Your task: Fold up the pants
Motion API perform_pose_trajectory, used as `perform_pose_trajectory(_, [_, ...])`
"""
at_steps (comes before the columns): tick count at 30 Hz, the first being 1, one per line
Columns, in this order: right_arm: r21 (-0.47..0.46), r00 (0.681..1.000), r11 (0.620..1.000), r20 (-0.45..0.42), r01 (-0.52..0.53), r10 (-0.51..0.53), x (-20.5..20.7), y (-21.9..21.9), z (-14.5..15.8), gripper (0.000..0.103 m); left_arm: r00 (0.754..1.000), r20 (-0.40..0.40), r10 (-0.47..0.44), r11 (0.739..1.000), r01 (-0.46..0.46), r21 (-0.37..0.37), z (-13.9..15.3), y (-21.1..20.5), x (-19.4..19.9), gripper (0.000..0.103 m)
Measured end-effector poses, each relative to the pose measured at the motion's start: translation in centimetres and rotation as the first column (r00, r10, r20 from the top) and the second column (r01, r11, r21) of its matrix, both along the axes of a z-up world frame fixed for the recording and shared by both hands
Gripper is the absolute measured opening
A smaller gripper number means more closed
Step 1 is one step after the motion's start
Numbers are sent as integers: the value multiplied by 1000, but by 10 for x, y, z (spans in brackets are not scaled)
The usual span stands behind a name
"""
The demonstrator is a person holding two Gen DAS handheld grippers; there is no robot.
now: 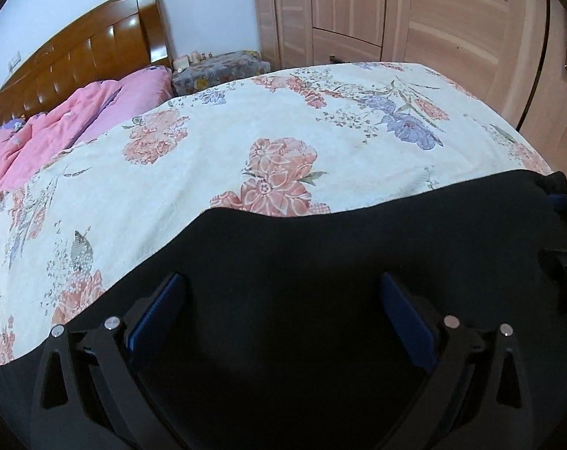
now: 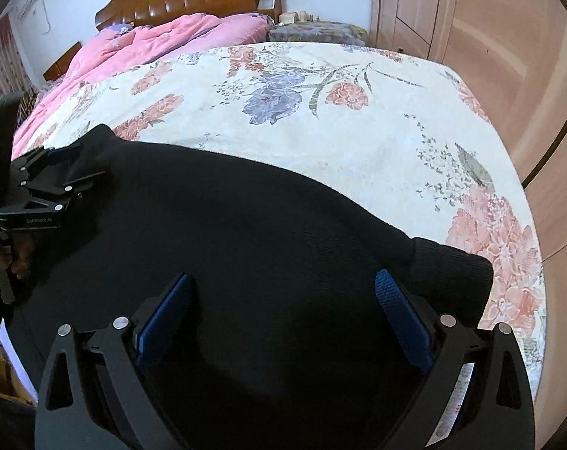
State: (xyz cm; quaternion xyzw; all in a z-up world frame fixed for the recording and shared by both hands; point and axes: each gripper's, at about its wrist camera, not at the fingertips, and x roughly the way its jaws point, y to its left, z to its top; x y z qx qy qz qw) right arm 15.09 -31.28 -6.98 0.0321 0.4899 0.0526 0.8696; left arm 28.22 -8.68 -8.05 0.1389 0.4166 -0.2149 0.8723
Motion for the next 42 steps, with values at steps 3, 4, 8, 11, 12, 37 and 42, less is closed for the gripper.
perform_pose_trajectory(3, [-58, 1000, 998, -10, 5, -5, 1, 8, 1, 95, 1000, 0, -8, 1000, 8, -18, 2, 3, -1, 102])
perform_pose_trajectory(4, [-99, 1000, 995, -8, 7, -8, 0, 13, 3, 94, 1000, -1, -2, 1000, 2, -14, 6, 6, -4, 102])
perform_pose_trajectory(8, [-240, 992, 966, 103, 92, -68, -25, 45, 36, 95, 995, 89, 42, 997, -37, -65, 44, 51, -44, 101])
perform_pose_trajectory(11, [-179, 981, 984, 191, 13, 22, -46, 86, 60, 95, 978, 114, 172, 980, -159, -115, 58, 126, -77, 101])
perform_pose_trajectory(12, [-176, 977, 984, 202, -34, 70, -49, 104, 64, 95, 968, 102, 231, 967, -216, -138, 56, 155, -86, 101])
perform_pose_trajectory(37, [-169, 708, 728, 166, -665, 686, -45, 451, 40, 96, 561, -357, 747, 266, -745, -612, 8, 592, -227, 99])
perform_pose_trajectory(42, [-175, 700, 708, 114, -685, 705, -50, 469, 24, 96, 639, -423, 643, 212, -679, -702, -5, 604, -202, 85])
